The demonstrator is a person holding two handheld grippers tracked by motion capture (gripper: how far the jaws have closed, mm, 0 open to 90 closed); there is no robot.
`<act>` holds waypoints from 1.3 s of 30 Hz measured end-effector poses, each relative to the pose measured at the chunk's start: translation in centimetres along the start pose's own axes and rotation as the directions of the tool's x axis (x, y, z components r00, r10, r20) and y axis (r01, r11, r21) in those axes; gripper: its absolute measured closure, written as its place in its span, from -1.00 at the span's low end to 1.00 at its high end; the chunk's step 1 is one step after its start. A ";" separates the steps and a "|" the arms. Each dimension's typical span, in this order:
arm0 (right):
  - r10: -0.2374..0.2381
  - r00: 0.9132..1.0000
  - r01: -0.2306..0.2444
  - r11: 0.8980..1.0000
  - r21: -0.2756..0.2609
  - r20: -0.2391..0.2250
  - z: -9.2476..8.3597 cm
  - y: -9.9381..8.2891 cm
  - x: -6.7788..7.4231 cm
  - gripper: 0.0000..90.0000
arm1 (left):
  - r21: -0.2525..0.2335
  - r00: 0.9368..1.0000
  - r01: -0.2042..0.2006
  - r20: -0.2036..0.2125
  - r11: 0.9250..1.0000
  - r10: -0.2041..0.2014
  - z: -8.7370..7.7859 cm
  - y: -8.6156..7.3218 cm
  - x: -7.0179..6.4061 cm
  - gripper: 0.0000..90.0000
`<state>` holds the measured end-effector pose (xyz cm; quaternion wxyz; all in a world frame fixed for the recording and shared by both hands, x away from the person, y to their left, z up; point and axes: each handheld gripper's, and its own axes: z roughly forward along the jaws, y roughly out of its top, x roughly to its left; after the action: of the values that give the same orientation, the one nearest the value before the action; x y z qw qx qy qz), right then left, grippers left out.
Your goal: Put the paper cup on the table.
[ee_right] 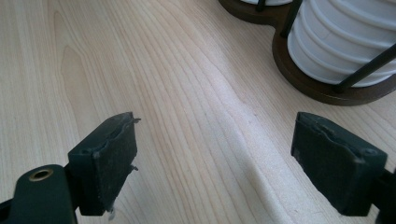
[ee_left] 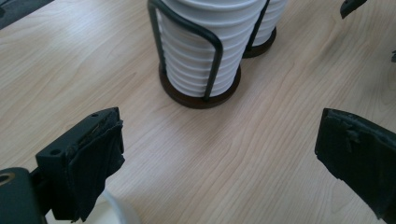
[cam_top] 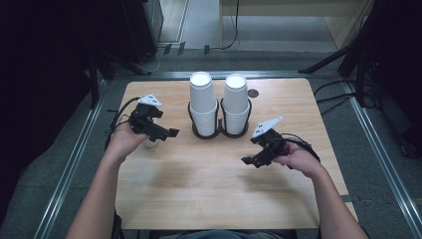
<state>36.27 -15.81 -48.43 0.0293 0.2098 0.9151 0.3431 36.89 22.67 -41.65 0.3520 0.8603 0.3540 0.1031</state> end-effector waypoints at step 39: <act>-0.009 1.000 0.009 1.000 0.017 0.009 0.2 -0.4 0.5 -0.67 | 0.071 0.997 -0.067 0.050 0.995 0.064 7.1 -0.8 -5.2 -0.97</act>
<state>35.77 -15.73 -48.79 0.0332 0.2073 0.9188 0.3342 35.70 15.79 -47.00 0.3251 0.8859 0.3207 0.0810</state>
